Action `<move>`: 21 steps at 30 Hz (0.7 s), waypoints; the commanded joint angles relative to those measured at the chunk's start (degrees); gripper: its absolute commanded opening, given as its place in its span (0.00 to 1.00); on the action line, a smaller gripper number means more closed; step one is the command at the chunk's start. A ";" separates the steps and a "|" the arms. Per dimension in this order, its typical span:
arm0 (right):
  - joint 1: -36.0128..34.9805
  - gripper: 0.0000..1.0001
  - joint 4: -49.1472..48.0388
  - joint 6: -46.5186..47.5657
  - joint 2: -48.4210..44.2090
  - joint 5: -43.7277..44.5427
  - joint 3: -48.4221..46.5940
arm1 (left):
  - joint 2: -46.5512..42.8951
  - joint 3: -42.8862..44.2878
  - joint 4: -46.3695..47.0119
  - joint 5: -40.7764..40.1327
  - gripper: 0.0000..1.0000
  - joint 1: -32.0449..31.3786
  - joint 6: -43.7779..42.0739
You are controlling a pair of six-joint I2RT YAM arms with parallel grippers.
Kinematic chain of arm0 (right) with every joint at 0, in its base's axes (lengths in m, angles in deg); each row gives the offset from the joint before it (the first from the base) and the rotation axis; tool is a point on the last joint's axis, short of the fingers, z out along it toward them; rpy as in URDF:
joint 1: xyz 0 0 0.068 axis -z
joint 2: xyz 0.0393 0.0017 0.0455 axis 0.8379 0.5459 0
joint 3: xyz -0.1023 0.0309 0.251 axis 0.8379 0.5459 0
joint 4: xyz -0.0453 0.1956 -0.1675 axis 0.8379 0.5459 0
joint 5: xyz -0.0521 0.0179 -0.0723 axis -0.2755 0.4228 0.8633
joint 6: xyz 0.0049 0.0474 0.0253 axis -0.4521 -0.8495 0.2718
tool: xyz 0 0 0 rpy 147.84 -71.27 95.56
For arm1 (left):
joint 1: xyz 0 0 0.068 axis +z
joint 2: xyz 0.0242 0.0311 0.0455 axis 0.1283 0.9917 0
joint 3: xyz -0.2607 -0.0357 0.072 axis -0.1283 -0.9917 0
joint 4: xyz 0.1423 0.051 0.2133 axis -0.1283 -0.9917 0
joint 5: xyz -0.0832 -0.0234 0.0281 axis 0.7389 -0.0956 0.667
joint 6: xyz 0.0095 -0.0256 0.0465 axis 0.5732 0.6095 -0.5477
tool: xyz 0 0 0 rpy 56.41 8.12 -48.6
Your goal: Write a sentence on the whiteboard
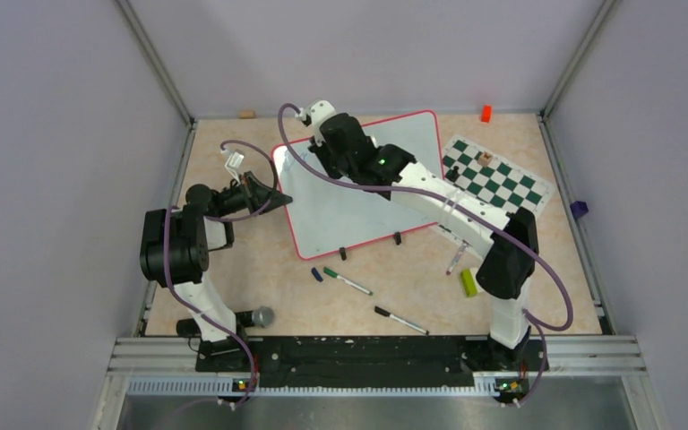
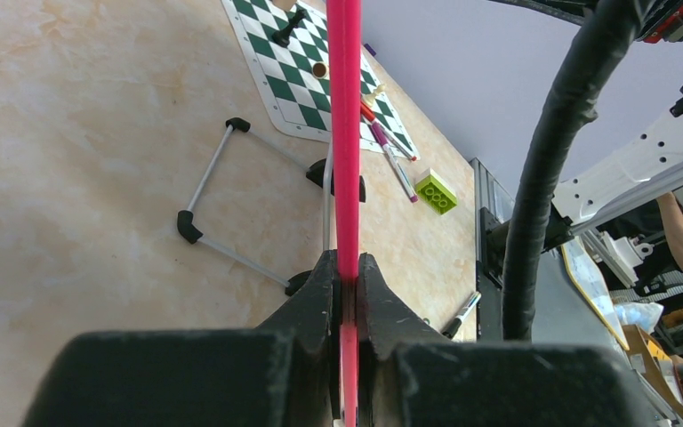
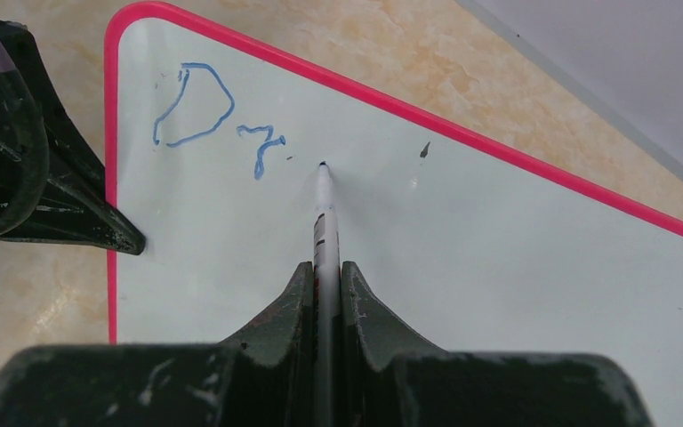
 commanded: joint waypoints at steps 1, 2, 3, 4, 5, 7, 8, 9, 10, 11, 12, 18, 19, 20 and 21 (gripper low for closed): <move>1.07 0.00 0.40 -0.46 0.71 1.81 -2.24 | -1.90 0.83 7.12 1.15 0.00 -0.50 -1.44; 1.18 0.00 0.55 -0.48 0.64 2.02 -2.22 | -1.89 0.85 7.12 1.22 0.00 -0.47 -1.44; 1.27 0.00 0.58 -0.49 0.61 2.12 -2.18 | -1.88 0.82 7.10 1.18 0.00 -0.46 -1.44; 1.29 0.00 0.66 -0.43 0.54 2.18 -2.08 | -1.89 0.84 7.12 1.18 0.00 -0.52 -1.44; 1.42 0.00 0.76 -0.44 0.44 2.31 -2.08 | -1.89 0.85 7.12 1.18 0.00 -0.54 -1.44; 1.57 0.00 0.85 -0.46 0.25 2.40 -2.01 | -1.89 0.88 7.12 1.21 0.00 -0.55 -1.44; 1.67 0.00 0.87 -0.43 0.32 2.61 -2.02 | -1.92 0.86 7.12 1.21 0.00 -0.50 -1.48; 1.77 0.00 0.85 -0.42 0.30 2.67 -1.98 | -1.85 0.87 7.12 1.24 0.00 -0.53 -1.44; 1.77 0.00 0.87 -0.49 0.37 2.65 -1.93 | -1.93 0.84 7.10 1.25 0.00 -0.55 -1.44; 1.90 0.00 0.87 -0.47 0.45 2.65 -2.03 | -1.94 0.85 7.12 1.17 0.00 -0.57 -1.44; 1.91 0.00 0.87 -0.48 0.50 2.68 -2.06 | -1.90 0.86 7.12 1.24 0.00 -0.50 -1.44; 2.24 0.00 0.87 -0.44 0.67 2.87 -2.37 | -1.97 0.89 7.12 1.24 0.00 -0.55 -1.44; 2.29 0.00 0.81 -0.43 0.78 2.93 -2.40 | -1.96 0.86 7.10 1.25 0.00 -0.53 -1.44; 2.41 0.00 0.86 -0.44 0.84 3.01 -2.45 | -1.90 0.81 7.12 1.22 0.00 -0.55 -1.44; 2.36 0.00 0.80 -0.43 0.90 2.85 -2.44 | -1.89 0.82 7.12 1.21 0.00 -0.55 -1.44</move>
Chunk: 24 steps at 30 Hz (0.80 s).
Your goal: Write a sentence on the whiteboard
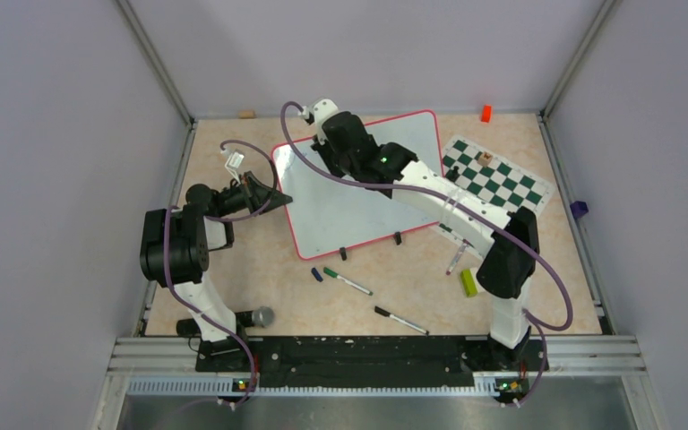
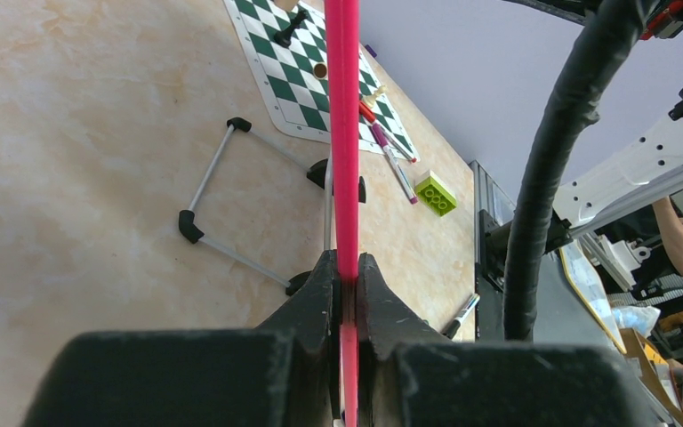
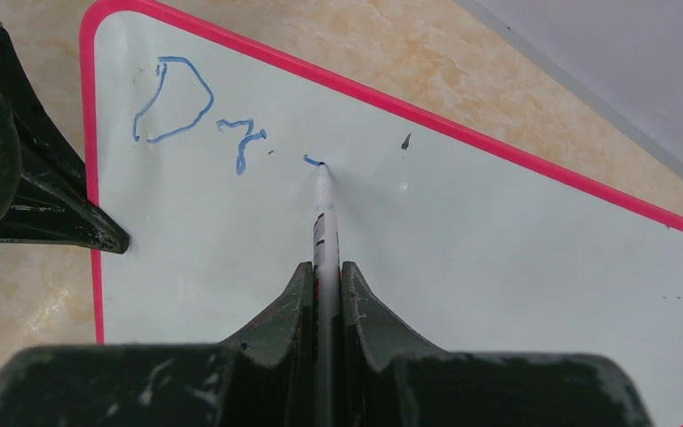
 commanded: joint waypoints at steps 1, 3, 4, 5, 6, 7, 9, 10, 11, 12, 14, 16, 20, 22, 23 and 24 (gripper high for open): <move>1.61 0.00 0.21 -0.42 0.99 2.53 -2.62 | -1.89 0.77 7.63 1.44 0.00 -0.55 -1.47; 1.65 0.00 0.26 -0.47 1.30 2.36 -3.15 | -1.88 0.84 7.63 1.41 0.00 -0.54 -1.44; 1.68 0.00 0.22 -0.43 1.50 2.32 -3.55 | -1.79 0.89 7.63 1.48 0.00 -0.55 -1.46; 1.72 0.00 0.22 -0.47 1.73 2.28 -3.92 | -1.87 0.96 7.63 1.44 0.00 -0.59 -1.46; 1.66 0.00 0.26 -0.43 1.91 2.30 -4.25 | -1.75 0.92 7.63 1.47 0.00 -0.55 -1.38; 1.68 0.00 0.26 -0.42 2.17 2.33 -4.56 | -1.66 0.99 7.63 1.46 0.00 -0.53 -1.37; 1.76 0.00 0.25 -0.50 2.48 2.07 -5.21 | -1.64 1.03 7.63 1.42 0.00 -0.55 -1.28; 1.74 0.00 0.21 -0.44 2.66 1.90 -5.45 | -1.67 1.06 7.63 1.47 0.00 -0.55 -1.24; 1.71 0.00 0.21 -0.49 2.78 1.70 -5.78 | -1.62 1.09 7.63 1.51 0.00 -0.55 -1.22; 1.73 0.00 0.25 -0.45 2.89 1.45 -5.85 | -1.62 1.14 7.63 1.53 0.00 -0.55 -1.23; 1.78 0.00 0.28 -0.47 3.15 0.55 -5.96 | -1.61 1.11 7.63 1.53 0.00 -0.55 -1.28; 1.77 0.00 0.30 -0.49 3.30 -0.37 -6.02 | -1.64 1.09 7.63 1.51 0.00 -0.55 -1.35; 1.74 0.00 0.46 -0.45 3.31 -2.11 -5.87 | -1.56 1.16 7.63 1.57 0.00 -0.55 -1.21; 1.73 0.00 0.75 -0.43 3.24 -2.69 -5.87 | -1.55 1.17 7.63 1.61 0.00 -0.63 -1.21; 1.79 0.00 0.90 -0.48 3.24 -3.10 -5.91 | -1.56 1.17 7.63 1.65 0.00 -0.64 -1.20; 1.79 0.00 1.11 -0.45 3.18 -3.43 -5.89 | -1.50 1.28 7.63 1.61 0.00 -0.64 -1.20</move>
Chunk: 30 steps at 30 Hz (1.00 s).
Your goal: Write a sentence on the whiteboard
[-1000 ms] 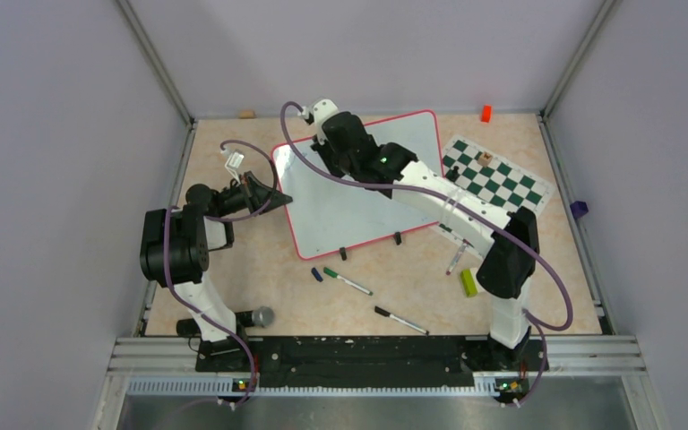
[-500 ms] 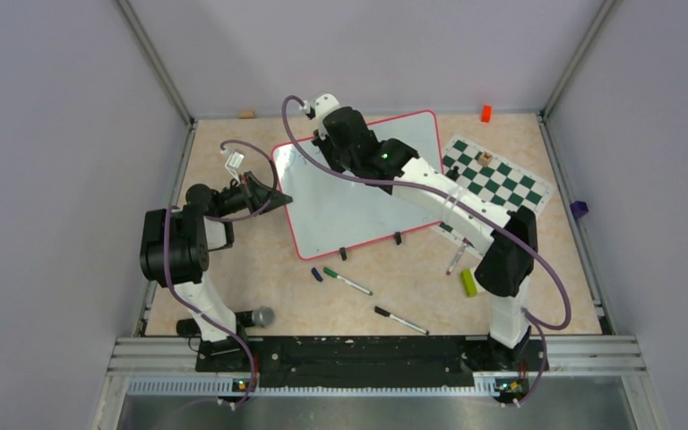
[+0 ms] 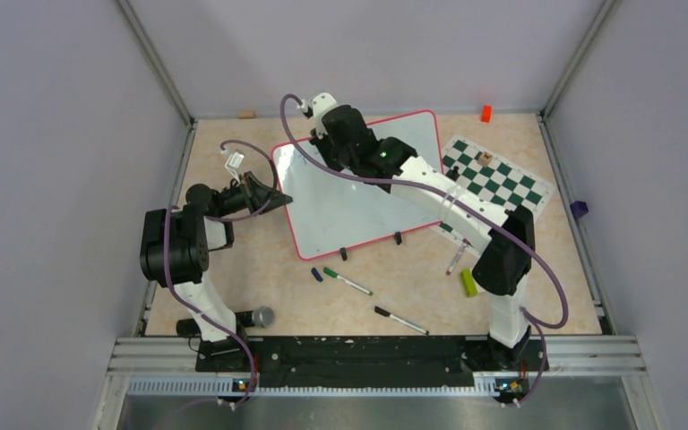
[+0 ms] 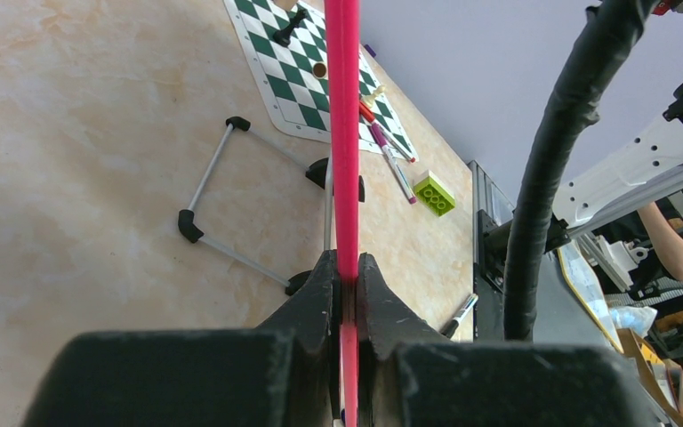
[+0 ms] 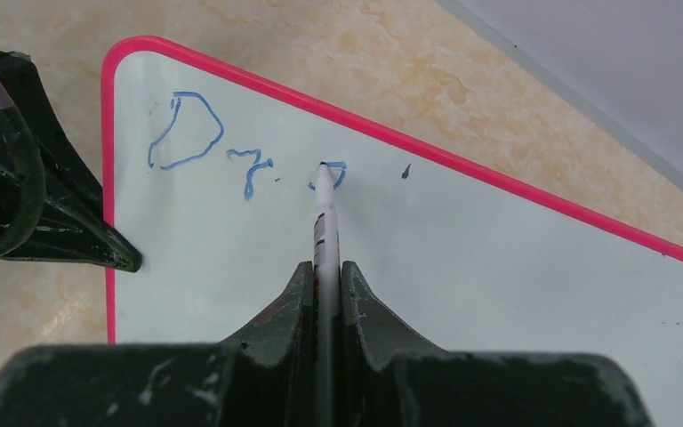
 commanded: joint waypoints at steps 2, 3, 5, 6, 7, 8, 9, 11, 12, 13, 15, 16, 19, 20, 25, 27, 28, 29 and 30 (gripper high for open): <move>1.06 0.00 0.89 -0.47 1.28 -2.31 -1.94 | -1.54 1.30 7.82 1.72 0.00 -0.70 -1.37; 1.04 0.00 1.08 -0.50 1.19 -2.43 -1.85 | -1.48 1.25 7.82 1.65 0.00 -0.72 -1.37; 1.10 0.00 1.49 -0.47 1.08 -2.68 -1.36 | -1.55 1.31 7.82 1.71 0.00 -0.75 -1.37; 1.11 0.00 1.53 -0.51 0.84 -2.72 -1.18 | -1.50 1.25 7.82 1.73 0.00 -0.73 -1.37; 1.06 0.00 1.66 -0.43 0.69 -2.78 -0.91 | -1.49 1.28 7.82 1.72 0.00 -0.72 -1.33; 1.07 0.00 1.69 -0.46 0.47 -2.86 -0.50 | -1.55 1.25 7.82 1.73 0.00 -0.77 -1.37; 1.06 0.00 1.81 -0.43 0.26 -3.03 -0.20 | -1.54 1.24 7.82 1.73 0.00 -0.73 -1.37; 1.03 0.00 2.13 -0.43 -0.18 -2.91 0.56 | -1.52 1.26 7.82 1.72 0.00 -0.72 -1.37; 1.10 0.00 2.27 -0.44 -0.48 -2.91 0.90 | -1.62 1.31 7.82 1.68 0.00 -0.72 -1.37; 1.09 0.00 2.29 -0.46 -0.72 -2.81 1.32 | -1.48 1.30 7.82 1.72 0.00 -0.75 -1.37; 1.11 0.00 2.41 -0.49 -1.18 -2.57 1.99 | -1.65 1.21 7.82 1.68 0.00 -0.71 -1.44; 1.11 0.00 2.54 -0.50 -1.30 -2.34 2.26 | -1.63 1.20 7.82 1.70 0.00 -0.74 -1.46; 1.10 0.00 3.19 -0.46 -1.55 -1.80 2.40 | -1.63 1.21 7.82 1.71 0.00 -0.72 -1.46; 1.11 0.00 3.40 -0.44 -1.62 -1.61 2.43 | -1.65 1.22 7.82 1.76 0.00 -0.72 -1.46; 1.11 0.00 3.65 -0.45 -1.92 -0.45 2.76 | -1.73 1.13 7.82 1.81 0.00 -0.72 -1.55; 1.09 0.00 3.65 -0.47 -2.10 0.38 2.65 | -1.79 1.08 7.82 1.79 0.00 -0.72 -1.62; 1.07 0.00 3.65 -0.43 -2.17 0.84 2.54 | -1.81 1.09 7.82 1.81 0.00 -0.75 -1.63; 1.05 0.00 3.60 -0.45 -2.29 1.28 2.41 | -1.67 1.08 7.82 1.79 0.00 -0.73 -1.59; 1.10 0.00 3.64 -0.48 -2.32 1.64 2.35 | -1.72 1.14 7.82 1.79 0.00 -0.75 -1.55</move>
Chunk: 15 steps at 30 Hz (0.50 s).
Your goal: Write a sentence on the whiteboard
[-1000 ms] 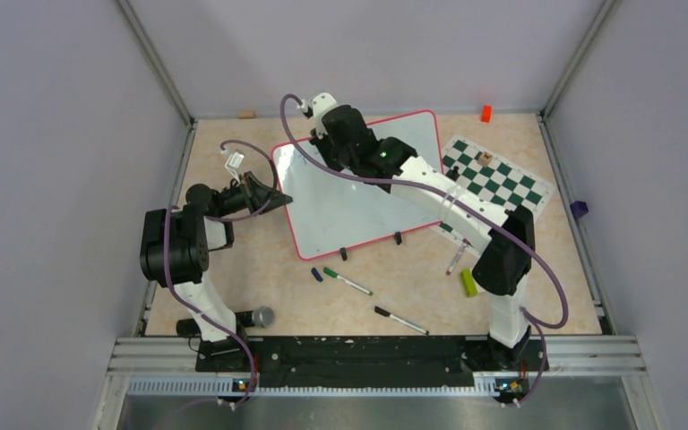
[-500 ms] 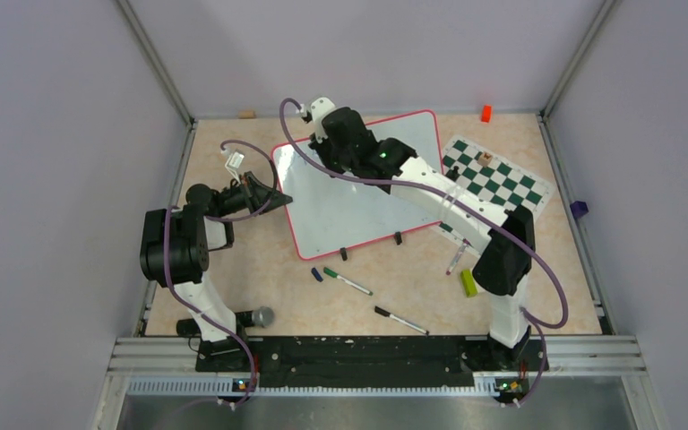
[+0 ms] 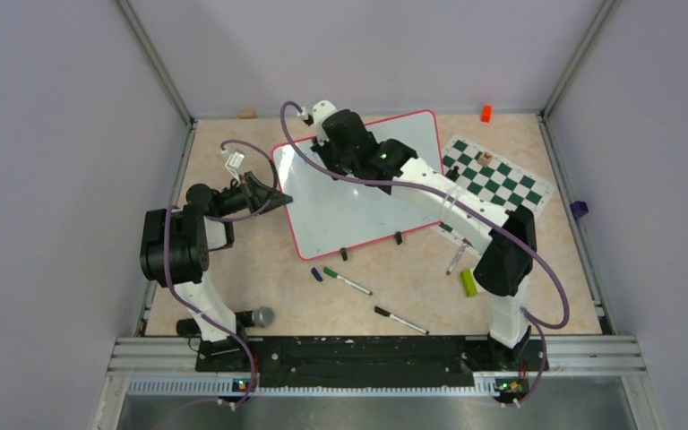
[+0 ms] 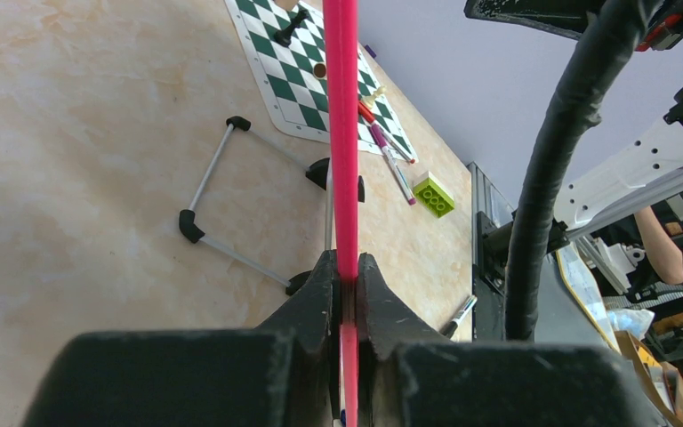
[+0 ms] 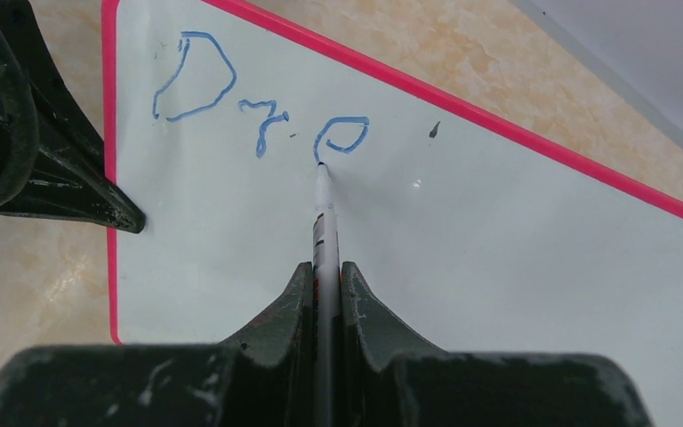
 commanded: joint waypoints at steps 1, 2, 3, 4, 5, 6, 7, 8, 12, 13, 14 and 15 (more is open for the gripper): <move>1.05 0.00 0.92 -0.41 -1.84 4.29 0.50 | -1.72 1.08 8.17 2.03 0.00 -0.57 -1.57; 1.05 0.00 0.89 -1.24 -1.96 4.28 0.35 | -1.72 1.16 8.17 1.99 0.00 -0.61 -1.57; 1.13 0.00 0.91 -2.00 -2.05 4.27 0.18 | -1.74 1.16 8.17 1.98 0.00 -0.61 -1.57; 1.14 0.00 0.92 -2.14 -2.15 4.33 0.06 | -1.68 1.14 8.17 2.01 0.00 -0.61 -1.57; 1.15 0.00 0.87 -2.16 -2.41 4.36 -0.05 | -1.68 1.15 8.17 2.00 0.00 -0.64 -1.52; 1.15 0.00 0.85 -2.30 -2.57 4.55 -0.12 | -1.64 1.17 8.17 2.03 0.00 -0.63 -1.49; 1.15 0.00 0.70 -2.35 -2.97 4.66 0.05 | -1.62 1.18 8.17 2.03 0.00 -0.64 -1.48; 1.22 0.00 0.58 -2.34 -3.40 4.76 0.35 | -1.63 1.18 8.17 2.01 0.00 -0.62 -1.48; 1.24 0.00 -0.36 -2.46 -5.82 3.87 2.27 | -1.62 1.19 8.13 2.03 0.00 -0.61 -1.48; 1.36 0.00 -0.96 -2.57 -6.74 3.16 3.19 | -1.69 1.13 8.16 1.99 0.00 -0.61 -1.52; 1.60 0.00 -1.84 -2.78 -7.80 1.73 4.27 | -1.76 1.14 8.17 2.03 0.00 -0.66 -1.53; 1.88 0.00 -3.46 -3.12 -9.18 -0.03 5.57 | -1.67 1.14 8.17 2.00 0.00 -0.62 -1.56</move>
